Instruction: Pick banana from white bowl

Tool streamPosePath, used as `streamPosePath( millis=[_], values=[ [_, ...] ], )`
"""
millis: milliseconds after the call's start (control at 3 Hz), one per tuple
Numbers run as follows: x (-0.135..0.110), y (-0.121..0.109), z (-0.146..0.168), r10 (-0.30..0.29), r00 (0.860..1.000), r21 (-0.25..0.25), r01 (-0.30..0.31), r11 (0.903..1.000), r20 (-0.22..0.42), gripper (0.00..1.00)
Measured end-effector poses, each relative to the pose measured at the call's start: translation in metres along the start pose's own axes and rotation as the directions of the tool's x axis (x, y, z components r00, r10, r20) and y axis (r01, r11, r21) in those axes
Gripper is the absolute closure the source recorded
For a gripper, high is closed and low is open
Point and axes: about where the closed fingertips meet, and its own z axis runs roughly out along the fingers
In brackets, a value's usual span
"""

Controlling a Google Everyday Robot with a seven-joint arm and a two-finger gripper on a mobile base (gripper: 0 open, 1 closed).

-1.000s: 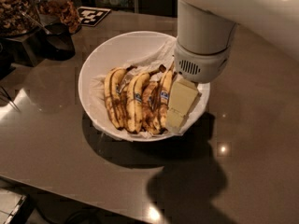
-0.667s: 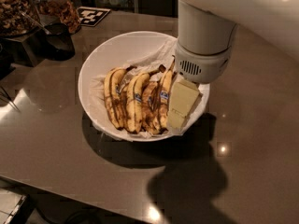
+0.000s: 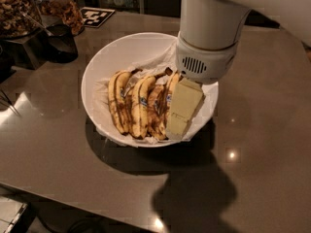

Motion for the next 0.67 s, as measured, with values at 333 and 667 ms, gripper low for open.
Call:
streamPosePath(
  millis=[333, 667],
  values=[
    [-0.0041, 0.0075, -0.0042, -0.032, 0.999, -0.013, 0.032, 0.9994, 0.007, 0.00],
    [-0.0070, 0.0123, -0.0057, -0.050, 0.999, -0.019, 0.050, 0.9986, 0.010, 0.04]
  ],
)
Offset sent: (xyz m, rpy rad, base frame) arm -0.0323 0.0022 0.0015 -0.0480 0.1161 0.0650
